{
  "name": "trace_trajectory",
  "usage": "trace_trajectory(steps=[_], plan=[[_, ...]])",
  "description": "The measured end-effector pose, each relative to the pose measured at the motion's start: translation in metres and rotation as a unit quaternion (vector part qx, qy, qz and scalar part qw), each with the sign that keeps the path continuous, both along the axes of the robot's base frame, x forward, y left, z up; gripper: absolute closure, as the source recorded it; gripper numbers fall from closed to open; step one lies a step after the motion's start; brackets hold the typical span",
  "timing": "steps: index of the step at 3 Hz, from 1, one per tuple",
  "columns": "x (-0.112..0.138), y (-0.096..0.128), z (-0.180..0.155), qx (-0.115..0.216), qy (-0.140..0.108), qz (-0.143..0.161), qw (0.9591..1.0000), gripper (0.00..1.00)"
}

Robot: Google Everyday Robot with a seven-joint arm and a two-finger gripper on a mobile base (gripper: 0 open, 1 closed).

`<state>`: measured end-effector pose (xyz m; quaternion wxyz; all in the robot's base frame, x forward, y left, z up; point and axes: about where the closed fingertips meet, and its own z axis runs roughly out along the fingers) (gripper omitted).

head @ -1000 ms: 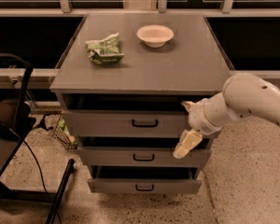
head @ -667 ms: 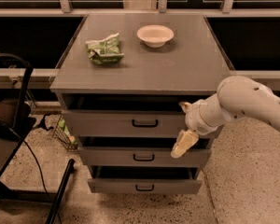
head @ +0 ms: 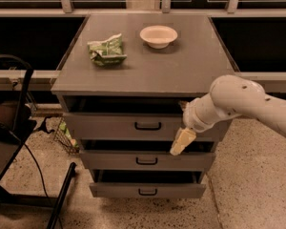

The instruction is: Open top drawer

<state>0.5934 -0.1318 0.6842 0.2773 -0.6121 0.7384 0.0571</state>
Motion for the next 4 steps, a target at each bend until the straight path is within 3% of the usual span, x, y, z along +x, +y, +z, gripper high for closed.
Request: trace_trajectory(steps=[1,2,4], plan=[[0.012,0.004,-0.003,-0.006,-0.003,0.001,1.0000,0.00],[0.019,0.010,-0.018,-0.029,0.035,0.004,0.9990,0.00],[-0.006,0.009,-0.033,-0.052,0.132,0.004,0.9899,0.00]])
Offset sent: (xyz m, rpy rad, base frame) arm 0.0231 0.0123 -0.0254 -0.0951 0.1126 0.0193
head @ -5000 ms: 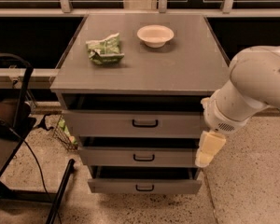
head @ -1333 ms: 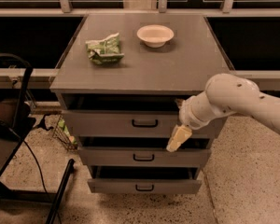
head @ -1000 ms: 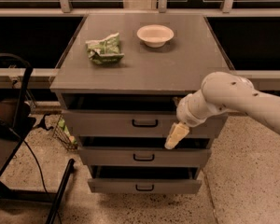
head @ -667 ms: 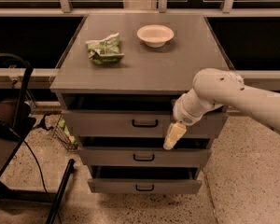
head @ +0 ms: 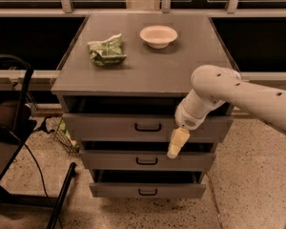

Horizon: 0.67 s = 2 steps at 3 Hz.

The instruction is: Open top drawer

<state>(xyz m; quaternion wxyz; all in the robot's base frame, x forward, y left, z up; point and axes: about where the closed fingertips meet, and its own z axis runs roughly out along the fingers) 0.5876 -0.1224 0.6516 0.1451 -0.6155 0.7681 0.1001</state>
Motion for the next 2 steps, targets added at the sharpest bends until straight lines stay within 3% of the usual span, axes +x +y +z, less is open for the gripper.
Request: trace_trajectory(steps=[1,2], plan=[[-0.001,0.000,0.003,0.000,0.003,0.000,1.0000,0.00],[-0.026,-0.008,0.012,-0.001,0.036,0.001,0.9993,0.00]])
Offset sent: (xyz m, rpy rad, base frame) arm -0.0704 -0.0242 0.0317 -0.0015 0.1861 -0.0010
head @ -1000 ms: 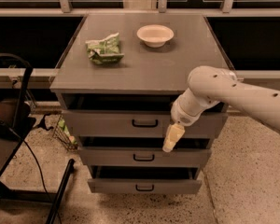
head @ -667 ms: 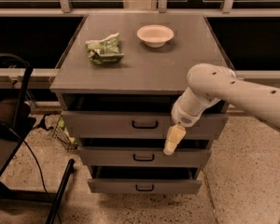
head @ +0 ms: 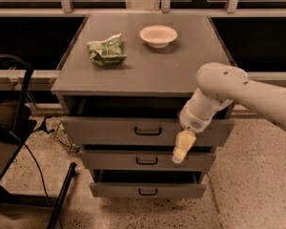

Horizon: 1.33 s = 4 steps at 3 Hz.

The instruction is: Open top drawer

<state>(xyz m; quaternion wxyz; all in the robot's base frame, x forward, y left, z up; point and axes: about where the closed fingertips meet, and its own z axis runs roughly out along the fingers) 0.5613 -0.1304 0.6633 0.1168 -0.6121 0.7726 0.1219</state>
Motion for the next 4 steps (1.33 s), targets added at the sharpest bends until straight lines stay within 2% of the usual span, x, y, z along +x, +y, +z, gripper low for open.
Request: trace_trajectory(steps=[2,3,4], plan=[[-0.063,-0.024,0.027,0.014,0.061,-0.002,0.9980,0.00],[-0.092,-0.036,0.034,0.020,0.103,-0.003,0.9945,0.00],[-0.118,-0.045,0.039,0.017,0.156,-0.001,0.9876,0.00]])
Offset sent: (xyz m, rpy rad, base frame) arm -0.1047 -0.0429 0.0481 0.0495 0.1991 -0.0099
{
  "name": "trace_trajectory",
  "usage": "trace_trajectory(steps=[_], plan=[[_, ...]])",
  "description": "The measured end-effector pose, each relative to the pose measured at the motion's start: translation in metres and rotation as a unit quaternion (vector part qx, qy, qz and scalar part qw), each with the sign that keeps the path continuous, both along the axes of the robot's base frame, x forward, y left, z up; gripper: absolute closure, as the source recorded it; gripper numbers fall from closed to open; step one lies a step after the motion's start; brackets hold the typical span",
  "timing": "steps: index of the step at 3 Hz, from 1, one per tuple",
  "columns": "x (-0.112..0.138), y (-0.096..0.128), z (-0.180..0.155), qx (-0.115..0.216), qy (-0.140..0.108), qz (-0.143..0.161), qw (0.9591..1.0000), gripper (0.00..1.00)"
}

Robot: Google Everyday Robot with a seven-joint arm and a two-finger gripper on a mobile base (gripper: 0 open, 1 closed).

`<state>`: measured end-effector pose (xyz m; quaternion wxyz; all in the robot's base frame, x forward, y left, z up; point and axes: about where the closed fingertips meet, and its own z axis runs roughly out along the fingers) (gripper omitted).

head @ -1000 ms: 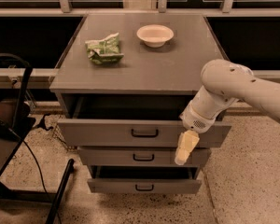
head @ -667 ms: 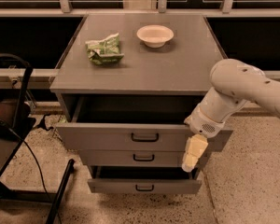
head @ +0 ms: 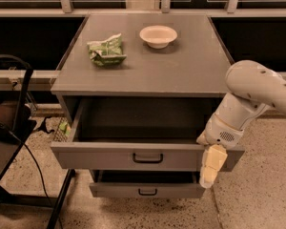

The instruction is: Open top drawer

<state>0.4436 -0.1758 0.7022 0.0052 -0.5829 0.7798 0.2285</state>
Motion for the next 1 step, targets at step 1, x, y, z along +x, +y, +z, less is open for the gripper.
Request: trace_trajectory(steps=[1], plan=[[0.0000,0.0000,0.0000,0.000,0.000,0.000,1.0000,0.00]])
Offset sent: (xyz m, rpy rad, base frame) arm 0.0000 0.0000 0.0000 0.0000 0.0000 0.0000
